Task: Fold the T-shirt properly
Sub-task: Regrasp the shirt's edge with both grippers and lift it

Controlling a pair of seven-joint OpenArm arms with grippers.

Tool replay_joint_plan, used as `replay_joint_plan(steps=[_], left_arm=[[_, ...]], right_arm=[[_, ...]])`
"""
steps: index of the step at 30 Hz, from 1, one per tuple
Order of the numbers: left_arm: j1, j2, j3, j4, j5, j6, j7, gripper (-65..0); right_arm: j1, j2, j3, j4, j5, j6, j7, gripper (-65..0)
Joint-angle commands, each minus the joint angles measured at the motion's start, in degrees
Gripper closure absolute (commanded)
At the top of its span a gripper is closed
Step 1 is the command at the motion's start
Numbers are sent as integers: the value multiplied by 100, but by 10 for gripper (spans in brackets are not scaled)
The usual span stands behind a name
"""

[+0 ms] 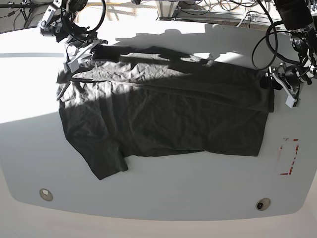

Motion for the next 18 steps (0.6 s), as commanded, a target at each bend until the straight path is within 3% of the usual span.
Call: replay_joint_plan(steps=[1,3,7,14,18], left_arm=[[129,-58,17,10,226,48,359,-294],[146,-58,17,10,226,48,359,-229],[146,-58,26,10,234,48,359,-15],[129,-58,-10,335,217,39,359,-13],[155,-49,-18,1100,217,-13,386,-11]], right_arm=[[3,32,26,125,91,0,47,0],[3,32,26,152,91,0,47,0],[12,32,26,284,91,0,47,0],[-6,32,26,653,91,0,38,0],[-138,32,26,679,91,9,38,0]])
